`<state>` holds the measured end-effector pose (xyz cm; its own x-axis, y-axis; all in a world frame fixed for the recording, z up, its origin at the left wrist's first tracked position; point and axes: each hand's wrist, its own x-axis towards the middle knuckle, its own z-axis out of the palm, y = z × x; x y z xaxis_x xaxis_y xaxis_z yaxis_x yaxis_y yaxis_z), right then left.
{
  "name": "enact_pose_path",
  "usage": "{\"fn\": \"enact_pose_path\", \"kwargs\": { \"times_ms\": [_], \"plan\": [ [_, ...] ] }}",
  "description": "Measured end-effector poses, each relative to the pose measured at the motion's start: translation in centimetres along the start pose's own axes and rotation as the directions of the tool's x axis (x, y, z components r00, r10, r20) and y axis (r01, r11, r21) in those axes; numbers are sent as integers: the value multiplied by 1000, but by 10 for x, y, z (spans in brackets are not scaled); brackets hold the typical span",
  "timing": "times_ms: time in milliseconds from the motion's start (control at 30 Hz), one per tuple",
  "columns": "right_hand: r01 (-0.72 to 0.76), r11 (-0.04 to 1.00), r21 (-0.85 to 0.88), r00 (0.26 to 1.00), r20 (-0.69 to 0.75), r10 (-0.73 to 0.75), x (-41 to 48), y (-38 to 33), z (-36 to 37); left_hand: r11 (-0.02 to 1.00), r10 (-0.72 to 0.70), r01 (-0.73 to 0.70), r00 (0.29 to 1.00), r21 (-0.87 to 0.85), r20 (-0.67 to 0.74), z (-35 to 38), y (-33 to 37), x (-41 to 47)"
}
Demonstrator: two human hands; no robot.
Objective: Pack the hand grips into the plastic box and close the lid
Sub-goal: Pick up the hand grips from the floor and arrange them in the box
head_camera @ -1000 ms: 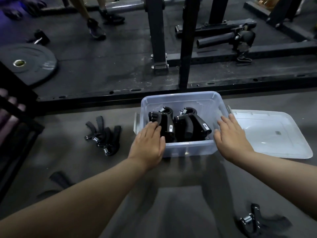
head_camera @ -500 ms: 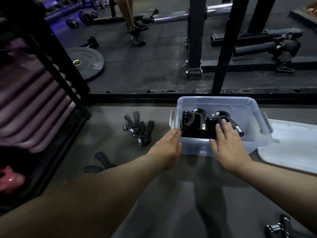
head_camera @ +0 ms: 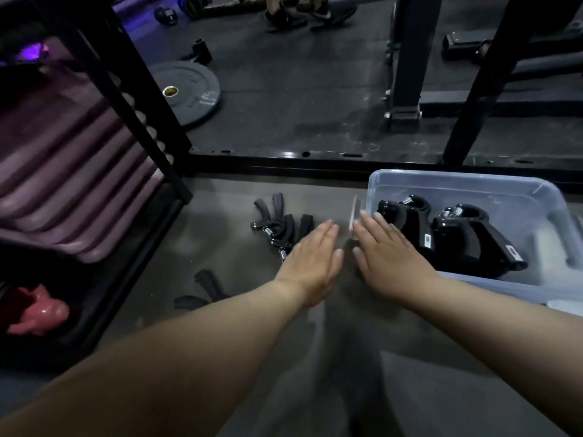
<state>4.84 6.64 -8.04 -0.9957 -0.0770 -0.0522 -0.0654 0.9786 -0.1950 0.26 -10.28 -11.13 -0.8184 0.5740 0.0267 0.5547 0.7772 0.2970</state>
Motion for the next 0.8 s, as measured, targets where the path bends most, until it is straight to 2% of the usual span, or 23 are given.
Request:
{"fn": "enact_pose_path", "kwargs": {
  "times_ms": [100, 200, 267, 367, 533, 633, 667, 733, 800],
  "plan": [
    [-3, 1000, 10, 1000, -25, 3, 19, 0, 1, 983, -175, 173, 983, 54, 47, 16, -37, 9],
    [0, 1000, -17, 997, -71, -2, 23, 2, 9, 924, -383, 372, 896, 91, 223, 31, -68, 17],
    [-7, 1000, -16, 994, -107, 5, 23, 2, 14, 895, -445, 433, 848, 107, 289, 40, -79, 20],
    [-30, 999, -45, 990, -137, 23, 22, 1, 17, 887, -460, 420, 840, 193, 286, 51, -82, 25],
    [-6, 999, -44, 991, -133, 0, 20, 1, 15, 842, -476, 383, 859, 379, 190, 59, -76, 30],
    [-7, 999, -34, 991, -137, 3, 20, 1, 14, 866, -366, 266, 914, 423, 176, 61, -69, 22],
    [-11, 999, -34, 990, -139, 6, 20, 0, 14, 886, -319, 245, 938, 393, 136, 58, -64, 19],
    [-15, 1000, -24, 991, -132, 11, 20, 0, 12, 925, -315, 315, 948, 213, -33, 44, -56, 20],
    [-12, 1000, -4, 993, -114, 12, 20, -1, 10, 902, -431, 426, 876, -71, -217, 22, -51, 29]
  ]
}}
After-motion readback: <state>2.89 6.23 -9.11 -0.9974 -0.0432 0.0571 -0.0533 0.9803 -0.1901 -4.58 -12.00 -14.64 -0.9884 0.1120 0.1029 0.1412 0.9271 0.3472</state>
